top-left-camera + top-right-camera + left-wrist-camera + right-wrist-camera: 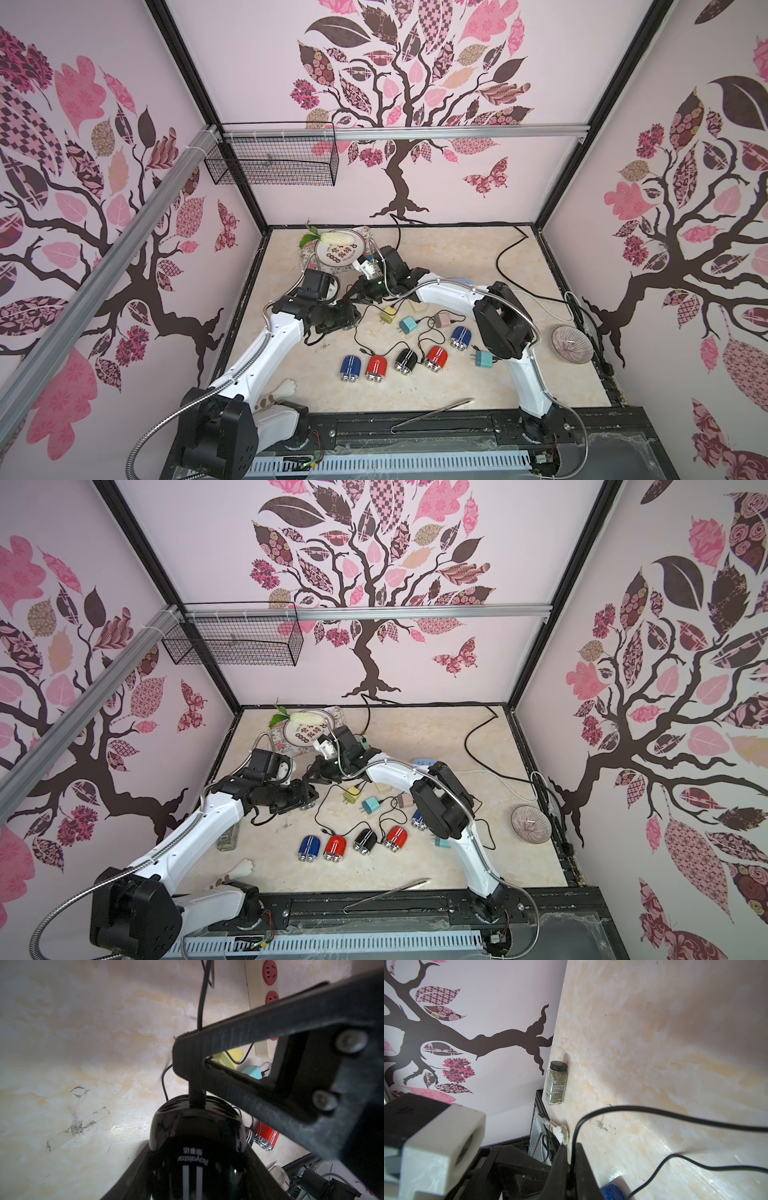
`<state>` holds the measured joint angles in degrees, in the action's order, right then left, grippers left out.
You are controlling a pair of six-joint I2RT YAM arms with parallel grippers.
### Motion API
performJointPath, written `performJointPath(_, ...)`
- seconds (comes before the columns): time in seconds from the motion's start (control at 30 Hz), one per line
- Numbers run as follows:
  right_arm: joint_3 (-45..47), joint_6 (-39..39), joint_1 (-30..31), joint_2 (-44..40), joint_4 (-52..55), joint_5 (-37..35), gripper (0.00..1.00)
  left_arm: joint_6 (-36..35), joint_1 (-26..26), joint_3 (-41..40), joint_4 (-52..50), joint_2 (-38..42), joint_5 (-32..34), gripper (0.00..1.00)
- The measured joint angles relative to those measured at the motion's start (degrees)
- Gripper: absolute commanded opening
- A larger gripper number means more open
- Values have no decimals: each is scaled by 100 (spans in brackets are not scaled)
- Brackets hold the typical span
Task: Unplug the electric shaver
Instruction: Remove the charging cable from the electric shaver.
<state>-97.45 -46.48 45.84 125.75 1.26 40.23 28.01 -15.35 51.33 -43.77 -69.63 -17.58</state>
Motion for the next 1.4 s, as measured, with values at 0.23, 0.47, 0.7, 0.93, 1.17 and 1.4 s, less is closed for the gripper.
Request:
performJointPath(0.23,-197,85,15,55,238,-72,3,-57,2,0,-63,0,85,21)
performJointPath(0.47,-389,240,28,76,542,-170,0,-111,4,0,-59,0,105,16)
performJointPath(0.7,-741,350,55,284,796,-166,0,-109,22,0,-101,0,216,13)
performJointPath(0.93,-1102,444,55,463,1080,-144,0,-107,50,0,-90,0,258,13)
performJointPath(1.17,-1552,455,26,704,1327,-109,0,-103,79,0,-63,0,313,12)
performJointPath(1.4,-1976,485,-197,833,1281,-313,0,-105,31,0,-367,0,83,12)
